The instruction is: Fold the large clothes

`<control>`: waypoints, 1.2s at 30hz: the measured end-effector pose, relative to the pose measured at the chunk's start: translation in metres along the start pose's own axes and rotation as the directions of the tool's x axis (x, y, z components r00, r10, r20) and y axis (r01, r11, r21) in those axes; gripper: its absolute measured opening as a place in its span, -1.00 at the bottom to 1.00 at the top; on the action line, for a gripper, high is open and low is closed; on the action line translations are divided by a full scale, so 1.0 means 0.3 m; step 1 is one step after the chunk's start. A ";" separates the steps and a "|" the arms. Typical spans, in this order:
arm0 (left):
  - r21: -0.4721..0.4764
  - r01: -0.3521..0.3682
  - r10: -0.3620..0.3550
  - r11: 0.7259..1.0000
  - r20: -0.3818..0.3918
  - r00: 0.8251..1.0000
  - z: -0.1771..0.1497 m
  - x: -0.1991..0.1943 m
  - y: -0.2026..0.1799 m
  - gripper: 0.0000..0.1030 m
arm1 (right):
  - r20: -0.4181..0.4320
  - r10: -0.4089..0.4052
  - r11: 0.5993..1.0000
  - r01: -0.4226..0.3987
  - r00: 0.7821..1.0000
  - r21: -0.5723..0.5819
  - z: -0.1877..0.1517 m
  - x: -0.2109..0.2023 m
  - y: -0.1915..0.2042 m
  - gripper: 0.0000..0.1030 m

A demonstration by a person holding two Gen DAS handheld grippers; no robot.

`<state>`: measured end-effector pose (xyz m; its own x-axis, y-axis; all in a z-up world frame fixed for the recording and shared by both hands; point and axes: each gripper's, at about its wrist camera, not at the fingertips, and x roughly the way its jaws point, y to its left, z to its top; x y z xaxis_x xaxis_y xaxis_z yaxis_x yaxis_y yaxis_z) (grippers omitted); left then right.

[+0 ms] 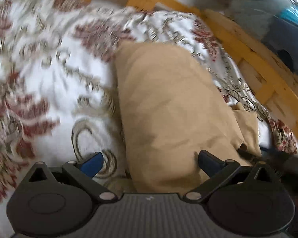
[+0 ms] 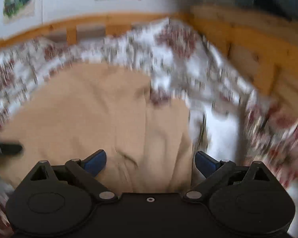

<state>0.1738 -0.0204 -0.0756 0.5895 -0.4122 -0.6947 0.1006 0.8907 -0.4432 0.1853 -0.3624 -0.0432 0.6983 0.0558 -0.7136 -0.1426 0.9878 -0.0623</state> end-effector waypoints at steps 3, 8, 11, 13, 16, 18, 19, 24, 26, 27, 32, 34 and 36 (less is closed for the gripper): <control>0.044 -0.032 0.031 0.999 0.024 0.999 -0.025 0.014 -0.013 1.00 | -0.044 0.037 0.998 -0.034 0.998 0.059 -0.039 0.059 -0.017 0.93; 0.057 -0.079 0.080 0.995 -0.005 0.997 0.000 0.001 -0.046 1.00 | -0.044 0.047 0.996 -0.043 0.998 0.073 -0.042 0.050 -0.016 0.94; 0.053 -0.086 0.087 0.995 -0.030 0.996 0.034 -0.031 -0.066 0.98 | -0.045 0.075 0.991 -0.070 0.996 0.113 -0.039 0.034 -0.043 0.94; 0.013 -0.058 0.058 0.998 -0.006 0.998 0.059 -0.059 -0.064 0.99 | -0.043 0.093 0.985 -0.086 0.995 0.150 -0.022 0.035 -0.056 0.94; -0.044 -0.036 0.038 0.998 0.039 0.999 0.095 -0.087 -0.052 0.99 | -0.029 0.126 0.969 -0.117 0.992 0.216 -0.013 0.025 -0.083 0.94; -0.041 -0.054 0.056 0.998 0.037 0.998 0.125 -0.077 -0.047 0.99 | -0.022 0.149 0.956 -0.138 0.989 0.259 -0.009 0.023 -0.097 0.95; -0.038 -0.072 0.074 0.997 0.034 0.997 0.137 -0.068 -0.044 0.99 | -0.021 0.163 0.948 -0.151 0.986 0.280 -0.009 0.026 -0.104 0.96; -0.023 -0.117 0.116 0.993 -0.028 0.993 0.164 -0.004 -0.026 0.99 | -0.025 0.195 0.927 -0.176 0.980 0.331 -0.012 0.048 -0.120 0.98; -0.038 -0.100 0.100 0.994 -0.025 0.995 0.159 0.001 -0.017 0.99 | -0.027 0.196 0.929 -0.177 0.980 0.325 -0.013 0.048 -0.111 0.99; -0.047 -0.094 0.093 0.994 -0.026 0.995 0.157 0.002 -0.014 0.99 | -0.028 0.197 0.931 -0.178 0.980 0.319 -0.014 0.050 -0.110 0.99; 0.022 -0.040 0.041 0.999 -0.044 0.998 0.150 0.013 -0.021 0.99 | -0.028 0.199 0.935 -0.181 0.980 0.306 -0.010 0.061 -0.102 0.99; 0.048 -0.028 0.031 0.998 -0.056 0.998 0.150 0.028 -0.032 0.99 | -0.026 0.199 0.935 -0.182 0.980 0.305 -0.009 0.067 -0.102 0.99; 0.040 -0.022 0.026 0.999 -0.084 0.996 0.152 0.053 -0.029 1.00 | -0.028 0.197 0.939 -0.180 0.980 0.294 -0.009 0.071 -0.099 0.99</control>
<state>0.2189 -0.0261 -0.0569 0.5223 -0.4039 -0.7511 0.1192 0.9067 -0.4047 0.2026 -0.3908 -0.0585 0.6367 0.2451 -0.7311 -0.0532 0.9598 0.2754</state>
